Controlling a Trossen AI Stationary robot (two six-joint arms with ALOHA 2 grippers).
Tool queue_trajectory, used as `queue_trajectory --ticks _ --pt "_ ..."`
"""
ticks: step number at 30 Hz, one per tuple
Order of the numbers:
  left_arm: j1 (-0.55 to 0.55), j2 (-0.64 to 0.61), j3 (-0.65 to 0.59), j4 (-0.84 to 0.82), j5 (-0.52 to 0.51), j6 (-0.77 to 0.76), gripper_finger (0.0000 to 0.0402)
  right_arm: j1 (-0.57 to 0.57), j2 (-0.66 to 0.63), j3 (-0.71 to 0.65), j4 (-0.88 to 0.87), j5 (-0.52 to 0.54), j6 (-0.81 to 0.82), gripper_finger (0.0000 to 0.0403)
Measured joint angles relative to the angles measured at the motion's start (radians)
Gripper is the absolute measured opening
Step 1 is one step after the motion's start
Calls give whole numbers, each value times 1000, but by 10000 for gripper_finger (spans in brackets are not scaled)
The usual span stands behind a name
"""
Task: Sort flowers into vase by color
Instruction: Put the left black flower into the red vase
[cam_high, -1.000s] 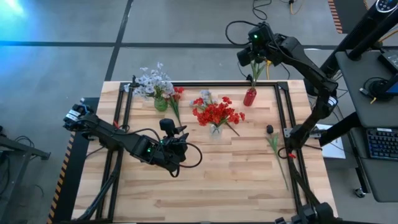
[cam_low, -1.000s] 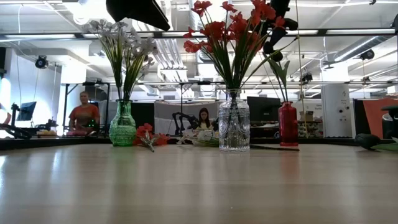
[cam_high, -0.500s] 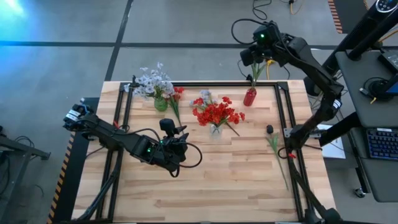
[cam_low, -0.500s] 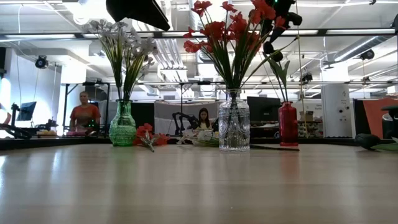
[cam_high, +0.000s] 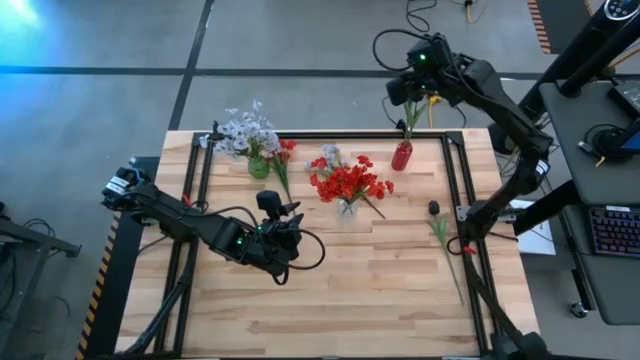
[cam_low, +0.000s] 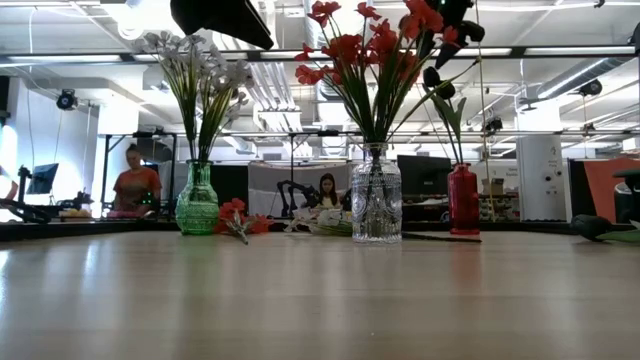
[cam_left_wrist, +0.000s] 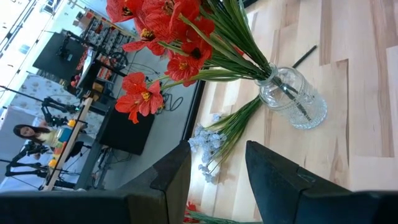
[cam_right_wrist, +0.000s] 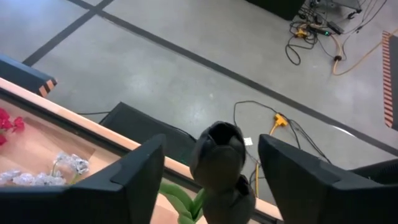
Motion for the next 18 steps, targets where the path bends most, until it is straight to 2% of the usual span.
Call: queue_trajectory --ticks 5,9,13,18 --pt "0 0 0 0 0 0 136 -2 31 0 1 0 0 289" --pt "0 0 0 0 0 0 136 -2 61 0 1 0 -4 305" --pt "0 0 0 0 0 0 136 -2 77 0 0 0 -1 299" --pt "0 0 0 0 0 0 136 -2 76 0 0 1 0 268"
